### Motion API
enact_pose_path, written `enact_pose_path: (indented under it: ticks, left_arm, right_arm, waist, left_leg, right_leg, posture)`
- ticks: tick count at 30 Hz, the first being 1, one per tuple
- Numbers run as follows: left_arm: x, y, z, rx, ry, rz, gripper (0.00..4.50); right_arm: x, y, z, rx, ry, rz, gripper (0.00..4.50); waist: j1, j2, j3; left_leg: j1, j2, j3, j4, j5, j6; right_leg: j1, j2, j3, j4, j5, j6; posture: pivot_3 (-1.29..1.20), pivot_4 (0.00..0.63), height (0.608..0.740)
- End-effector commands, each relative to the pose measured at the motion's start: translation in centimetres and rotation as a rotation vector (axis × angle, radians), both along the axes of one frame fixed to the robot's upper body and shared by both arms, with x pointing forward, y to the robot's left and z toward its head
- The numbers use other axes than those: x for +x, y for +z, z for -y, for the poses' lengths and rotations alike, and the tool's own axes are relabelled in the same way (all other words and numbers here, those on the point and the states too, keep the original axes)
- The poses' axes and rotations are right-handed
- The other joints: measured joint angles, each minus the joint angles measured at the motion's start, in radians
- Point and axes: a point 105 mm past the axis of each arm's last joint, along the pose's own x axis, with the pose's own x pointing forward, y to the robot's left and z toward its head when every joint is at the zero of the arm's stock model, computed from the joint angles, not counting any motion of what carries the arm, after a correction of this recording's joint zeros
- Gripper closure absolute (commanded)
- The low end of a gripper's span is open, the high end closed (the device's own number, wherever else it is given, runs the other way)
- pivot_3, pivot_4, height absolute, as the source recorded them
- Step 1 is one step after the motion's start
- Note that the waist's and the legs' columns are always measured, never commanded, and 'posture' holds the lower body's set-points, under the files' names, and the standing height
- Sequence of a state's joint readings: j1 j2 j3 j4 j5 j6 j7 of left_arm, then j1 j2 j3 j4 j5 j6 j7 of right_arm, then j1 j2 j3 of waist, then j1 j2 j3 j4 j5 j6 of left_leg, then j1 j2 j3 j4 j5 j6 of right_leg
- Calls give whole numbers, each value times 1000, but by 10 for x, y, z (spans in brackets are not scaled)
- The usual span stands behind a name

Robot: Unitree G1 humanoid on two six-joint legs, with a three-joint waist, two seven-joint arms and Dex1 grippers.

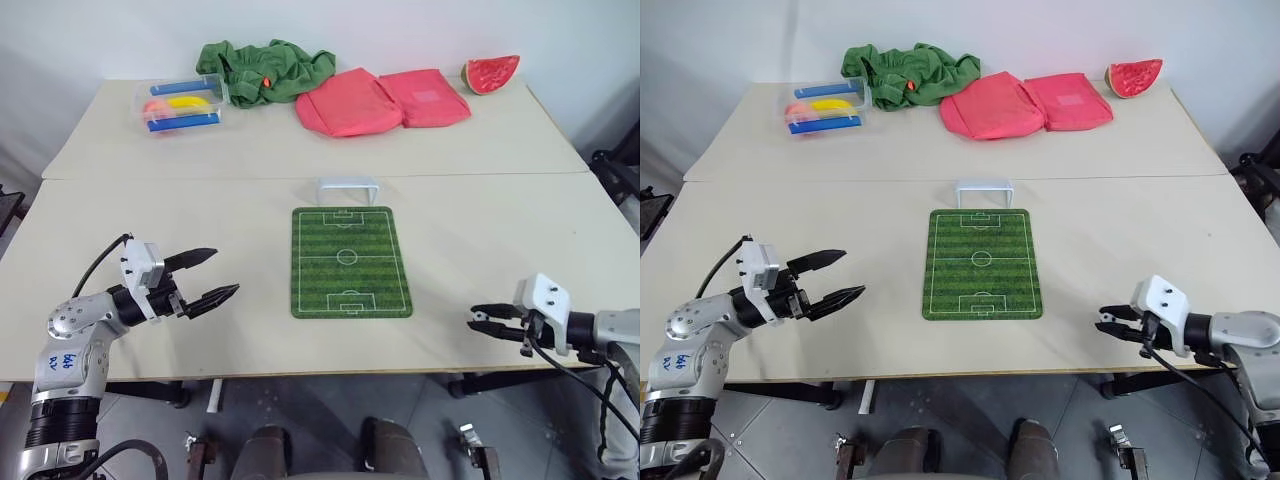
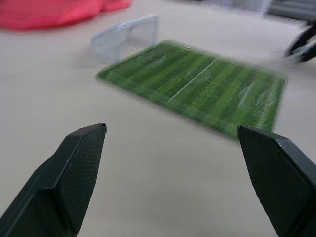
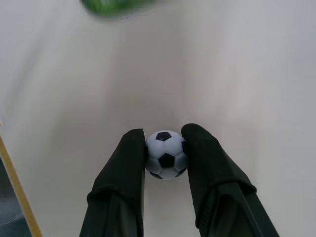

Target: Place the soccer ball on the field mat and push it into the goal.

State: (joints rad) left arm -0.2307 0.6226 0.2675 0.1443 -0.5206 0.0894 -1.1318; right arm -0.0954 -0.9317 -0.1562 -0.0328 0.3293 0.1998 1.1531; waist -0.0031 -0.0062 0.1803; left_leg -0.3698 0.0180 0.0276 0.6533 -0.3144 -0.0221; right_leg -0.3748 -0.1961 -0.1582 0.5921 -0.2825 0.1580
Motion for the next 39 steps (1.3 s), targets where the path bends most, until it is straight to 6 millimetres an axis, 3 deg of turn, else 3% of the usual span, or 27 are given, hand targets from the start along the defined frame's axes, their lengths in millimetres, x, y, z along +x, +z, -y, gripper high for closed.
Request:
enact_pose_path:
  ticks: [1, 7, 12, 16, 24, 38, 39]
  left_arm:
    - [-4, 9, -5, -23, -63, 78, 0]
    - [-17, -9, -4, 17, -187, 38, 0]
    - [-29, -24, -6, 71, -268, 6, 0]
    - [-27, -22, -4, 74, -266, 46, 0]
    - [-30, -23, 5, 54, -258, 69, 0]
    - [-28, -20, 10, 39, -233, 84, 0]
    - [-27, -20, 10, 39, -231, 85, 0]
  right_arm:
    - [12, 43, -45, 56, 108, 94, 3651]
    - [21, 43, -117, 51, 337, 51, 3651]
    - [22, 28, -154, 34, 495, 4, 3651]
    - [26, 17, -176, 19, 567, -7, 3651]
    - [41, 0, -177, -15, 584, -14, 3651]
    - [47, -13, -167, -19, 555, -30, 3651]
    - [48, -13, -167, -19, 553, -29, 3301]
  waist:
    - [-3, 0, 0]
    - [2, 0, 0]
    - [2, 0, 0]
    - [-2, 0, 0]
    - [-4, 0, 0]
    - [-25, 0, 0]
    - [-25, 0, 0]
  left_leg:
    - [0, 0, 0, 0, 0, 0]
    - [-1, 1, -1, 0, -2, -1]
    - [-2, 1, 0, 0, -4, 0]
    - [-2, 1, 0, 0, -4, 0]
    - [-2, 1, 0, 1, -4, 0]
    - [-2, 1, 0, 2, -4, 0]
    - [-2, 1, 0, 3, -4, 0]
  right_leg:
    - [0, 0, 0, 0, 0, 0]
    - [0, 1, -1, -1, 0, 0]
    - [-1, 1, -2, -1, 0, 0]
    - [-2, 1, -1, -1, 0, 0]
    - [-2, 1, -1, 0, 0, 0]
    - [-2, 1, -1, 1, 0, 0]
    - [-1, 1, 0, 1, 0, 0]
  posture:
    - [0, 150, 740]
    - [0, 150, 740]
    - [0, 150, 740]
    - [0, 150, 740]
    - [0, 150, 740]
    - [0, 150, 740]
    - [0, 150, 740]
